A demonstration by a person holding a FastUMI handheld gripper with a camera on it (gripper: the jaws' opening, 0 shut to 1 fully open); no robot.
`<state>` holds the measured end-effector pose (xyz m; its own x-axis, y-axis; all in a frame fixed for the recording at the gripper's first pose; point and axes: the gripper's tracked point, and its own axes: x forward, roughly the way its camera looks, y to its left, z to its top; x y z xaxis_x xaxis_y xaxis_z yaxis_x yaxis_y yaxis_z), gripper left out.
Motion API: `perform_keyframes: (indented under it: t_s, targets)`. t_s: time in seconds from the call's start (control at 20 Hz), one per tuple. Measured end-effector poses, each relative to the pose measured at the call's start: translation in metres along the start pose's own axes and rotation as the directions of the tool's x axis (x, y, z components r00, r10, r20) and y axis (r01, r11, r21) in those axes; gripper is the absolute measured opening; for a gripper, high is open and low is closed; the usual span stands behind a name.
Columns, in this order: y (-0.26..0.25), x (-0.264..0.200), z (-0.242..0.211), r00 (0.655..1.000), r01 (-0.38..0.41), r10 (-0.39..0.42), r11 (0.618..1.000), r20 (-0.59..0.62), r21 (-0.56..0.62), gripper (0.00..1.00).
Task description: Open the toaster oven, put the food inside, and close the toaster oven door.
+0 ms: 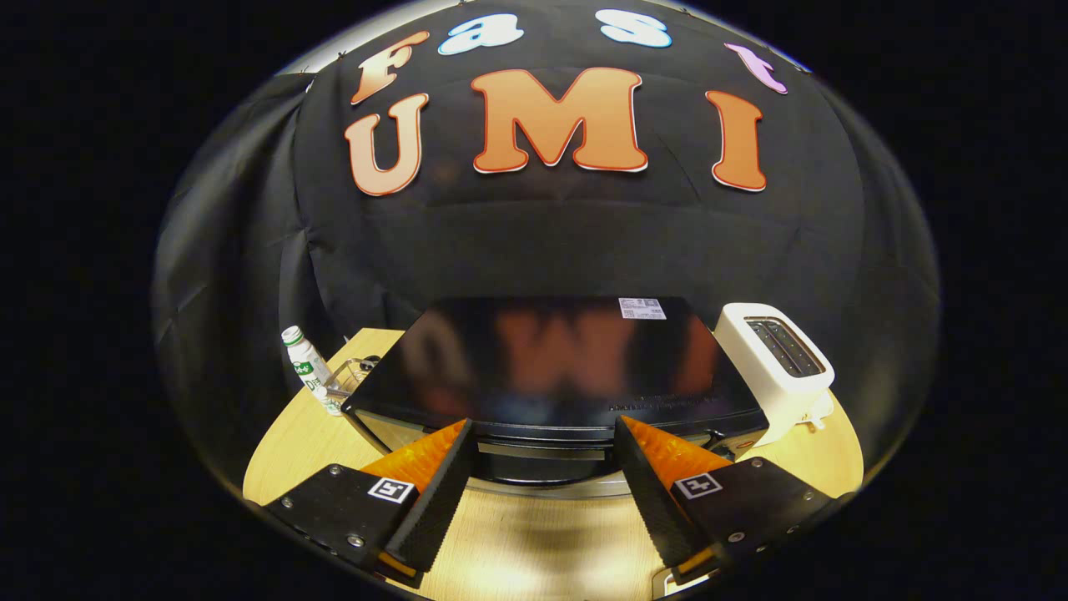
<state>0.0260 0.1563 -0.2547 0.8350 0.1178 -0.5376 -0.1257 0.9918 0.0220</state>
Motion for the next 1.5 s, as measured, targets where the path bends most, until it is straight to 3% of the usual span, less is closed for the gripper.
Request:
perform_keyframes:
  t_s: [0.1, 0.35, 0.5, 0.85, 0.95, 1.05, 1.25, 1.5]
  targets:
    - [0.004, -0.002, -0.003, 1.000, -0.009, 0.009, 1.000, 0.022, 0.005, 0.96]
    - [0.008, -0.025, -0.025, 0.998, -0.069, 0.070, 0.996, -0.007, 0.058, 0.64]
    - [0.009, -0.041, -0.039, 0.993, -0.106, 0.108, 0.993, -0.052, 0.044, 0.57]
    - [0.014, -0.073, -0.089, 0.967, -0.168, 0.174, 0.985, -0.185, 0.048, 0.54]
    - [0.017, -0.083, -0.114, 0.942, -0.196, 0.204, 0.979, -0.266, 0.059, 0.53]
    - [0.027, -0.088, -0.150, 0.890, -0.226, 0.255, 0.967, -0.378, 0.122, 0.48]
    - [0.026, -0.087, -0.208, 0.820, -0.151, 0.227, 0.971, -0.525, 0.183, 0.46]
    - [0.021, -0.083, -0.230, 0.801, -0.149, 0.207, 0.978, -0.561, 0.149, 0.53]
